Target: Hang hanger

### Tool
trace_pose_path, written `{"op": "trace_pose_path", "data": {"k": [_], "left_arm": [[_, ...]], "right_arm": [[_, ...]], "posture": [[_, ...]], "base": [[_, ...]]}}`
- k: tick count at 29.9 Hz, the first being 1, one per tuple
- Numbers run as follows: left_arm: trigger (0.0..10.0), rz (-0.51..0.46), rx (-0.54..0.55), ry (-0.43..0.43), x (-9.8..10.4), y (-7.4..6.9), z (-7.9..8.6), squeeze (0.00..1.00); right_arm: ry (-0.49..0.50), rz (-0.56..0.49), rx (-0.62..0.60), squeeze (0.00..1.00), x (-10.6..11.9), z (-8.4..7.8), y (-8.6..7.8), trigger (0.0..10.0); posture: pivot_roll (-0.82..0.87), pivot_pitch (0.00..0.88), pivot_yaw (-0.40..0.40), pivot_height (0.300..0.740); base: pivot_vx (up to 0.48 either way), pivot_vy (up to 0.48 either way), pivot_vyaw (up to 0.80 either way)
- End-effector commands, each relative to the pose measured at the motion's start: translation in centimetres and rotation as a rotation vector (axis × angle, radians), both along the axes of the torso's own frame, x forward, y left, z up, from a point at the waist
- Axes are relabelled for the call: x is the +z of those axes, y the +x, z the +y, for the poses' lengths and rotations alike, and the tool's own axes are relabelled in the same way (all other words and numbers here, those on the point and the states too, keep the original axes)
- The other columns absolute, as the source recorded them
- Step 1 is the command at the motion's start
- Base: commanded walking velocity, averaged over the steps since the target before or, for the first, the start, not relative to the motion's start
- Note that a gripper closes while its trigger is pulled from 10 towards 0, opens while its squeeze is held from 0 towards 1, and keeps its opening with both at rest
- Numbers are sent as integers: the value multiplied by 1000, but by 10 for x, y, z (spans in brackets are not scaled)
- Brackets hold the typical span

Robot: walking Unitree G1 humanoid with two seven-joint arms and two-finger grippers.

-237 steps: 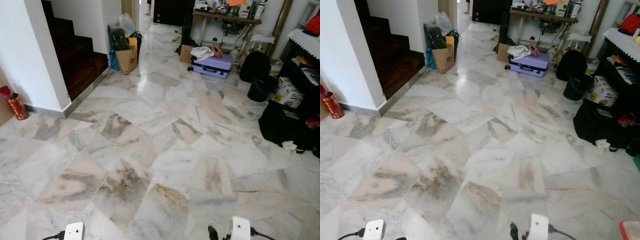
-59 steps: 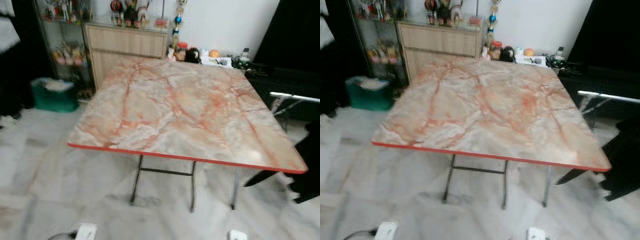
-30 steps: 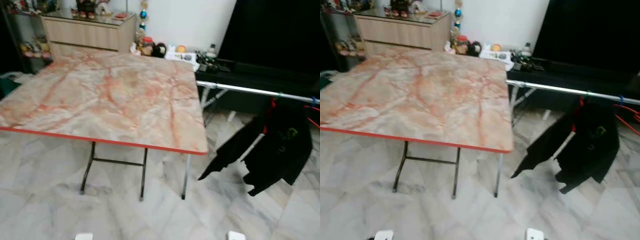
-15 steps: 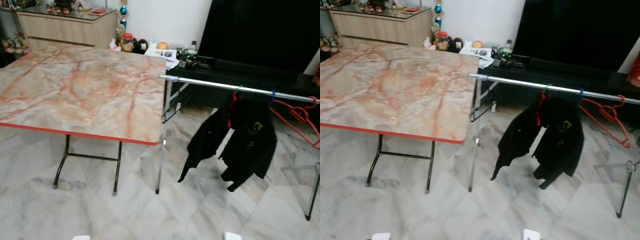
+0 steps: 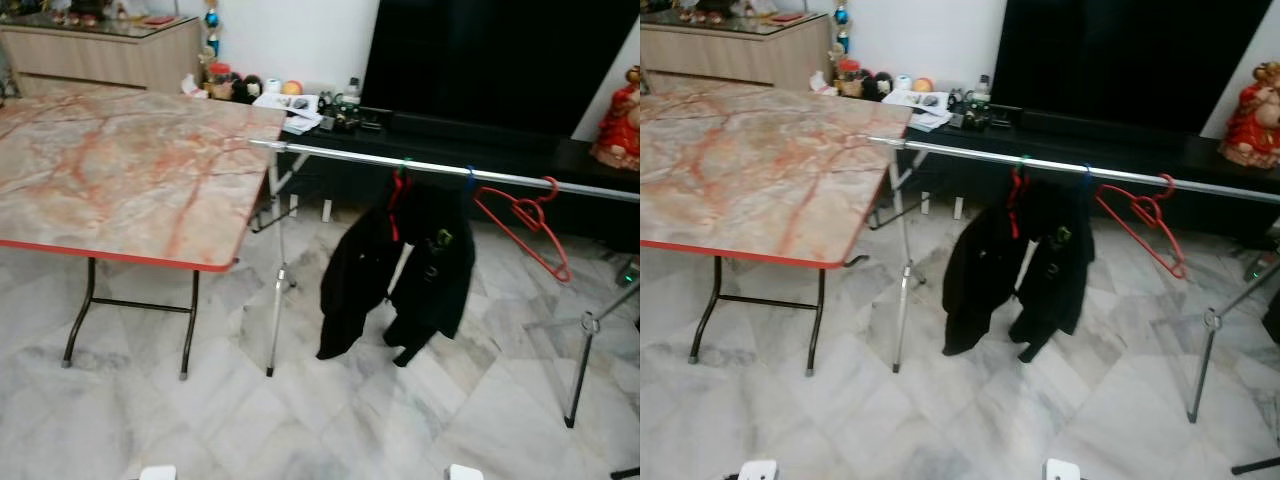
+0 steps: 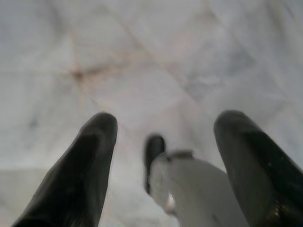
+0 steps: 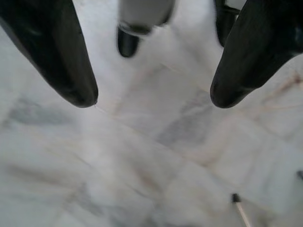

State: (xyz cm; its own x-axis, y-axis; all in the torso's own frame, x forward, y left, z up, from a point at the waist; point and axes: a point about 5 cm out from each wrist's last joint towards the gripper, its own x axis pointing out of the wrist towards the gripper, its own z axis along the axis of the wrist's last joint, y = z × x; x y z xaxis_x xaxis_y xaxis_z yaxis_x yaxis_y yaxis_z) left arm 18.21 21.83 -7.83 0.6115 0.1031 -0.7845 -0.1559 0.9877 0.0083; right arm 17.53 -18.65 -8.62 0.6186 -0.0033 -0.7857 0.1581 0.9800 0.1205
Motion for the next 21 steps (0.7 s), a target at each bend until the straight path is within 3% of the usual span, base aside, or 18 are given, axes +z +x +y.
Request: {"op": "trace_pose_path", "data": {"k": [1,9,21], "left_arm": [[10000,28,20,-27,-4,-6,-4,0],[10000,42,24,-15,-7,-14,-1,0],[10000,28,8,-16,-4,-9,0,0]], "right_arm": [[-1,9,-16,0,-1,-3,-3,10000],[0,2,-19,0,0,-3,-1,10000],[1,5,-10,0,0,-2,-1,10000]], "posture": [[128,0,-61,740],[124,0,-62,740],[126,0,-62,740]], "base": [[0,0,0],[0,0,0],[321,0,0]]}}
